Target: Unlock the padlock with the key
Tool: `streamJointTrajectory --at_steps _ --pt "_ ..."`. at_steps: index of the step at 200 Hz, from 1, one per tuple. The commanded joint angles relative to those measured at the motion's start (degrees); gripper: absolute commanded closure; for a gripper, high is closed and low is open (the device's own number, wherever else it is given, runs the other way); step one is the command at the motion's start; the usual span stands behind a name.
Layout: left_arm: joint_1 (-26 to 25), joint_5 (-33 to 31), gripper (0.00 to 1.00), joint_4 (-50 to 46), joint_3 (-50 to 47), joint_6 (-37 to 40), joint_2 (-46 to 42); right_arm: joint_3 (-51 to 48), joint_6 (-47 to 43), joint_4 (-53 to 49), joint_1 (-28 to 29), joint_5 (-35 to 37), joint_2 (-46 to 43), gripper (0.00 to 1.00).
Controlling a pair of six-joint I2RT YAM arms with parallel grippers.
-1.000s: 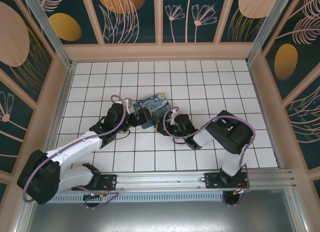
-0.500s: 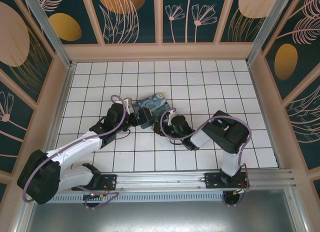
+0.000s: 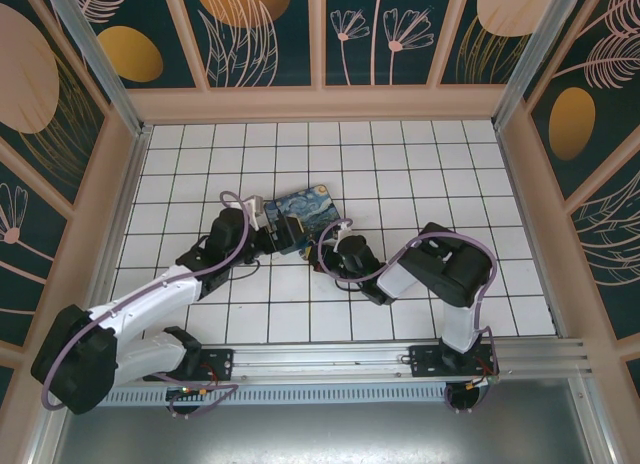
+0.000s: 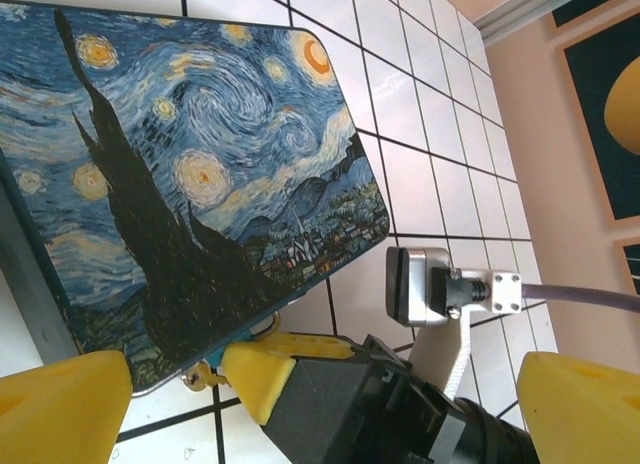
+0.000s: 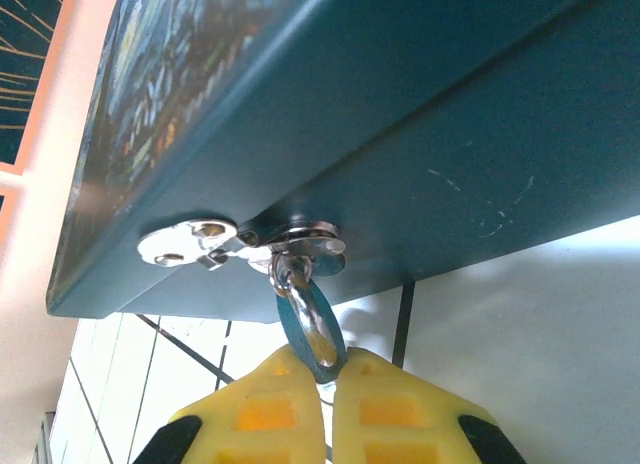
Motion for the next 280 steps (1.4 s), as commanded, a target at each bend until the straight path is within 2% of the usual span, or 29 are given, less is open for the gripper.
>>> streamJointTrajectory --at_steps 1,48,96,103,133,155,215,237,280 --pt "0.3 3.0 0.01 -0.9 -2.2 1.2 -2.1 -0.5 -1.3 -1.8 -0.8 -3.0 -2.4 1.00" --pt "0.4 8.9 0.04 -1.1 -5.9 4.0 -3.8 1.9 -3.9 -8.0 -2.3 -11.3 -5.0 1.00" --pt "0.3 10.6 0.05 2.5 -10.3 2.3 -4.5 1.0 -4.6 -10.1 -2.8 -11.4 -6.2 1.00" --pt "0.3 10.4 0.04 2.7 -10.6 2.1 -4.4 0.6 -4.3 -10.0 -2.8 -10.9 -6.3 1.00" --pt "0.4 9.7 0.04 3.6 -10.7 1.0 -4.6 -1.4 -2.1 -6.6 -2.6 -8.4 -6.2 0.78" --pt "0.4 9.3 0.04 4.2 -10.3 0.2 -4.6 -2.1 -0.9 -5.1 -1.3 -5.6 -6.0 0.71" --pt "0.4 8.0 0.03 5.2 -10.7 -1.4 -5.5 0.0 1.4 -5.9 3.6 4.2 -3.8 0.63" --pt "0.4 7.9 0.03 5.2 -11.0 -1.5 -5.8 0.0 2.5 -5.5 4.0 7.5 -2.7 0.58" --pt "0.4 7.7 0.03 5.5 -11.3 -1.8 -6.4 -0.1 3.9 -5.9 4.3 10.9 -1.4 0.56"
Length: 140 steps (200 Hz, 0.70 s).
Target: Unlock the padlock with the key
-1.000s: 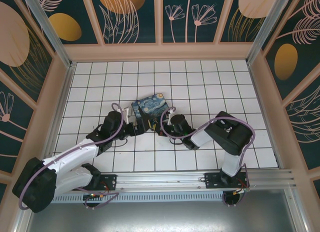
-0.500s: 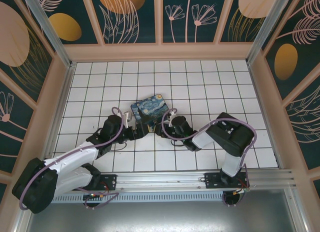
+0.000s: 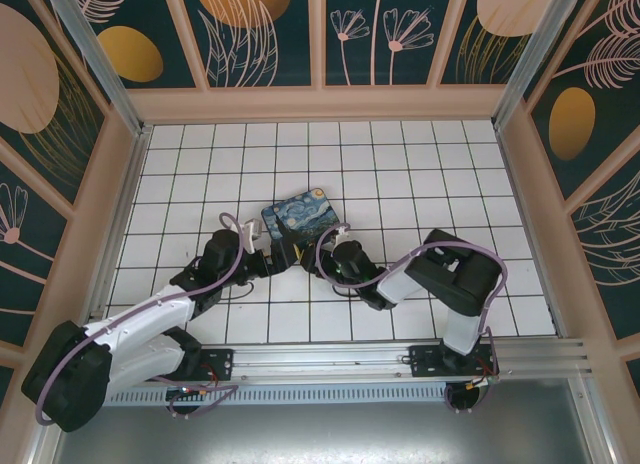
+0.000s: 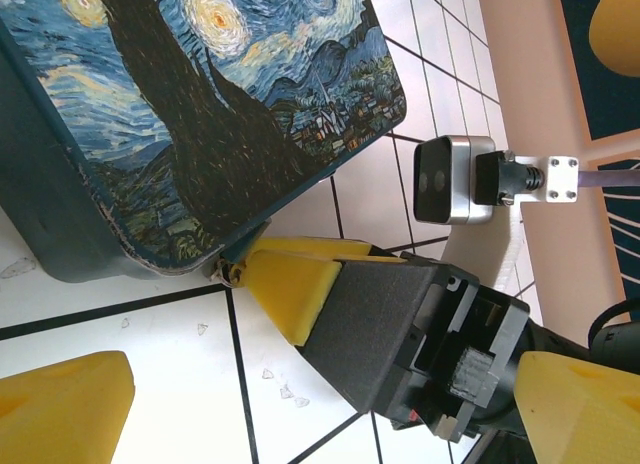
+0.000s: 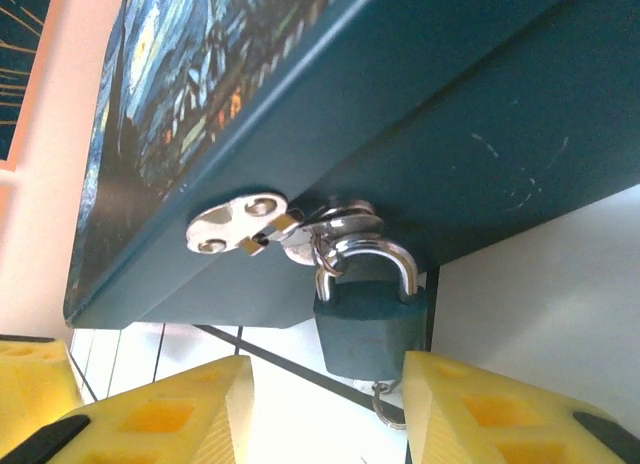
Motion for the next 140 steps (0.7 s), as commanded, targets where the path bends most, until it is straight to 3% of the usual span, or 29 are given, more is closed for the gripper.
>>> streamJointTrajectory --at_steps 1,41,110,140 --pt "0.4 -0.6 0.03 1.7 -0.6 -0.7 -0.8 0.5 1.3 -1.5 0.0 5.3 2.2 0.56" --pt "0.3 -0.6 0.03 2.0 -0.7 -0.8 -0.8 0.6 -0.2 -5.7 0.8 6.9 0.0 0.48" --pt "0.4 -0.7 0.02 2.8 -1.2 -1.2 -0.7 3.8 -2.8 -17.7 2.4 12.5 -2.6 0.47" --pt "0.3 -0.7 0.02 2.9 -1.2 -1.4 -0.6 4.5 -3.9 -16.4 2.0 10.8 -1.5 0.46"
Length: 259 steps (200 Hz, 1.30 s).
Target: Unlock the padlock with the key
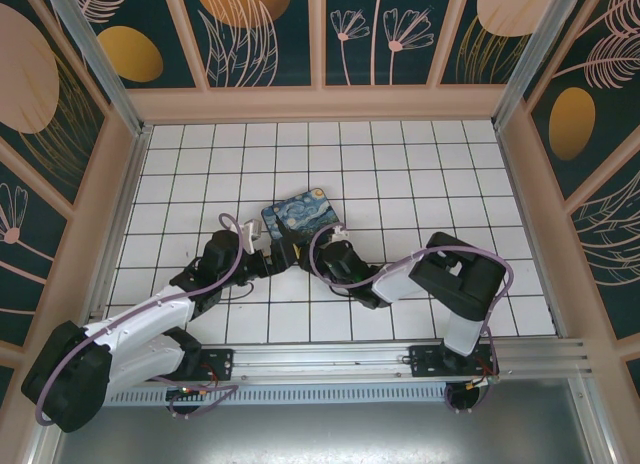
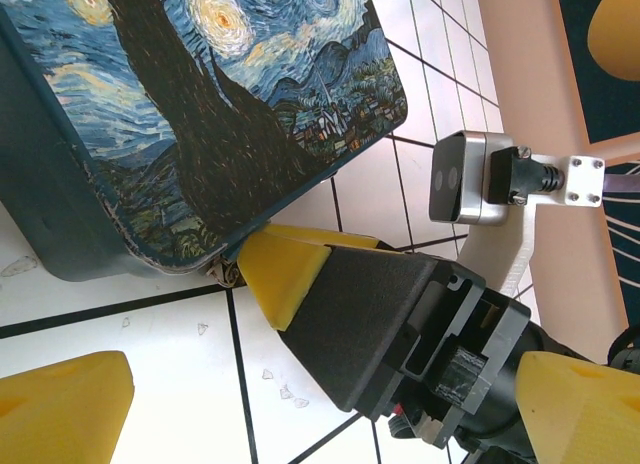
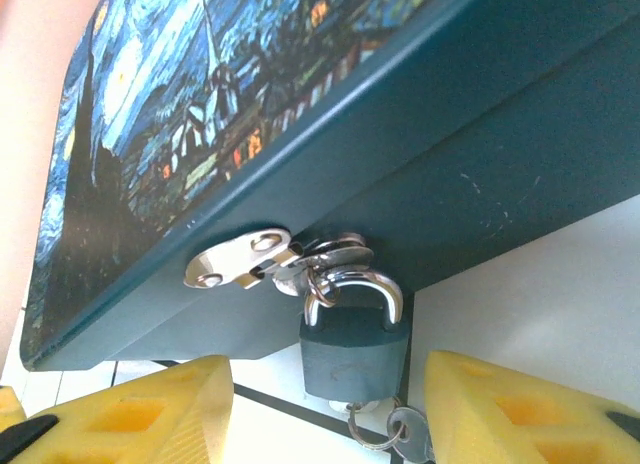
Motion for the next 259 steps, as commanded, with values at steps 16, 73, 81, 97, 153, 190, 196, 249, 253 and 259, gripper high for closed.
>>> streamJointTrajectory --at_steps 16,73,81,97,153,190,196,249,253,259 --pt "0.3 -0.7 0.02 2.4 -0.9 -0.9 -0.6 1.1 -3.1 -4.3 -1.0 0.2 2.0 0.47" --pt "0.3 -0.8 0.02 2.7 -0.9 -1.2 -0.6 1.0 -2.3 3.4 -2.9 -5.7 7.1 0.50" --pt "0.4 -0.8 0.02 2.7 -1.0 -1.2 -0.7 0.5 -2.1 4.5 -3.0 -5.9 7.3 0.52" --pt "0.4 -0.9 0.02 2.7 -0.9 -1.2 -0.7 -0.1 -1.6 5.6 -3.0 -5.9 7.3 0.58" --pt "0.4 -0.9 0.02 3.2 -0.6 -1.2 0.1 -1.8 -0.5 7.2 -3.0 -6.1 7.3 0.74" --pt "0.3 -0.7 0.02 3.3 -0.3 -1.3 0.3 -2.0 -0.1 8.0 -3.0 -6.7 7.4 0.88" --pt "0.4 -0.5 0.02 3.2 -0.3 -1.2 0.2 -2.1 0.0 8.3 -3.0 -6.8 7.3 0.93" --pt "0.4 1.0 0.02 2.6 -1.3 0.0 -0.1 -2.6 0.3 9.4 -4.1 -9.4 4.8 1.00" --pt "0.4 1.1 0.02 2.6 -1.5 0.1 -0.1 -2.6 0.4 9.5 -4.2 -11.1 4.5 1.00" --pt "0.4 1.4 0.02 2.6 -1.8 0.3 -0.1 -2.7 0.4 9.5 -4.5 -12.0 4.0 1.00"
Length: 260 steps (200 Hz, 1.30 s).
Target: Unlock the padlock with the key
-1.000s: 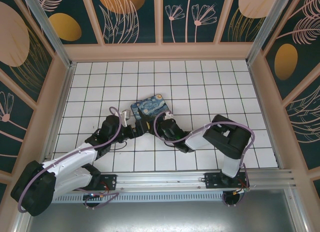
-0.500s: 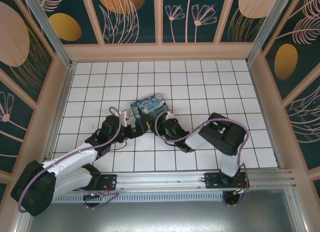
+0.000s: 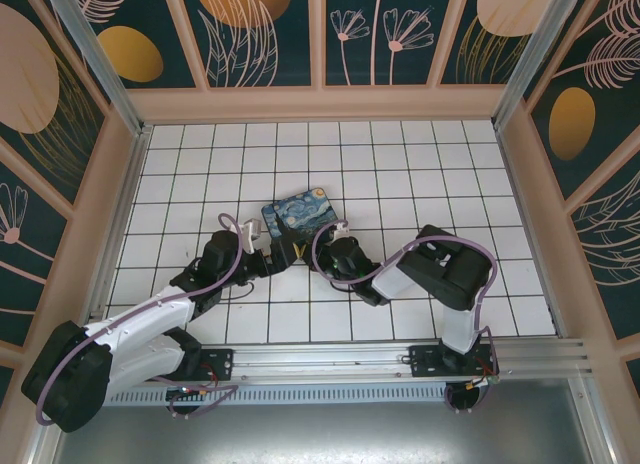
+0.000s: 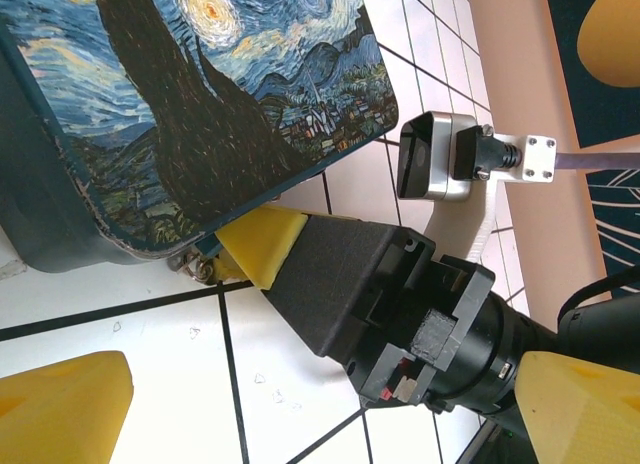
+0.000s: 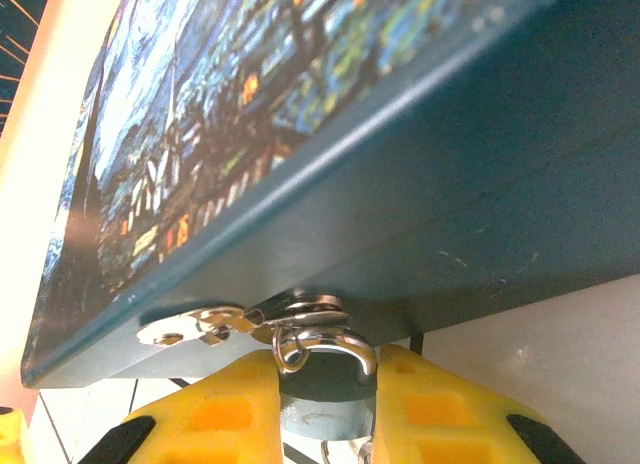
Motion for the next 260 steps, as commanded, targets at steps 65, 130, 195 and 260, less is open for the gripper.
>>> streamJointTrajectory --at_steps 65,130,195,260 --pt "0.3 4.2 0.20 7.4 -5.4 2.7 2.9 1.9 2.4 -7.7 -3.2 -14.8 -3.6 1.00" --pt "0.4 3.6 0.43 14.3 -8.0 4.5 7.7 3.1 6.2 -9.9 -5.6 -20.7 -3.9 1.00" --pt "0.2 3.2 0.52 21.9 -8.4 7.8 15.7 5.5 6.0 -14.7 -6.2 -24.7 -4.3 1.00" --pt "0.0 2.4 0.58 24.4 -5.6 11.1 20.9 6.7 5.3 -17.4 -6.5 -26.3 -4.6 1.00"
